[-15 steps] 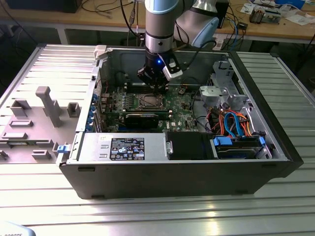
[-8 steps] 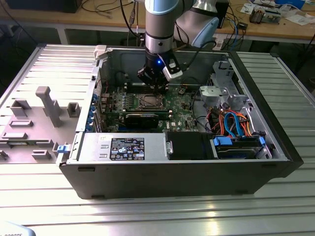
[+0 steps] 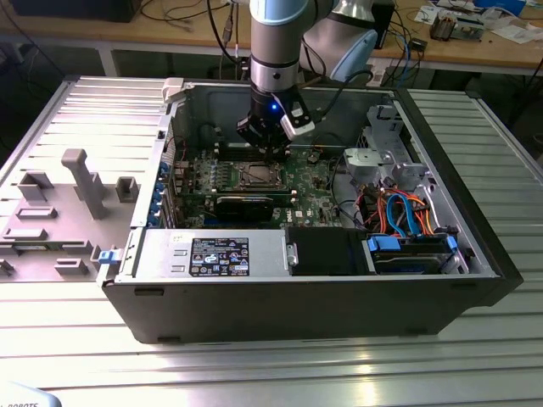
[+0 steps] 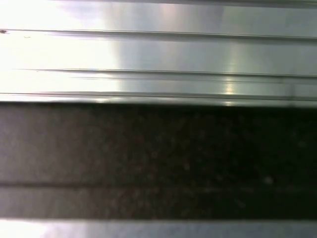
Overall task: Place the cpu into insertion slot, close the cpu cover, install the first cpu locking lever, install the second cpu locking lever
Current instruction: 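Install the first cpu locking lever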
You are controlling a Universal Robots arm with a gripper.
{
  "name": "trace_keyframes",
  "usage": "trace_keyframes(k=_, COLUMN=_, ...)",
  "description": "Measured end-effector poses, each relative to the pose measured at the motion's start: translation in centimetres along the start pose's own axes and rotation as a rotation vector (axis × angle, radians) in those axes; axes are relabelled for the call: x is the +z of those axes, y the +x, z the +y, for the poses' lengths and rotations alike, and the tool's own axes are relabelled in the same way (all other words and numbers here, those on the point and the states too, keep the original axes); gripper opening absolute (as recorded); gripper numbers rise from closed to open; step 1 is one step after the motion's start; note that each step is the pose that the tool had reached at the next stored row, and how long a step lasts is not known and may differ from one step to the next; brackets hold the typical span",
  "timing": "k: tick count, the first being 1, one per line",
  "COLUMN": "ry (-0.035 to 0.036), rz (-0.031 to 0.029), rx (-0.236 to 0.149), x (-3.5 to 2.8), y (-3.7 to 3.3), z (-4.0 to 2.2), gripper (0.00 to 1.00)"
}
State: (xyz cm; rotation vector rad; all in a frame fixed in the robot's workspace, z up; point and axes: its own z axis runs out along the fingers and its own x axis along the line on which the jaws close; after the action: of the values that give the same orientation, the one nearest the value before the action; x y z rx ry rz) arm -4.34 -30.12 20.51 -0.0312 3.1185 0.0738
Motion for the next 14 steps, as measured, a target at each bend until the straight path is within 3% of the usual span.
trace_keyframes(k=8, ry=0.0020, rz=0.0002, rx=0.000, x=-0.04, y=0.00, z=-0.01, gripper=0.11)
trace_keyframes(k=14, ry=0.0136, rz=0.0004, rx=0.000, x=-0.01, y=0.00, z=-0.01, gripper=0.11)
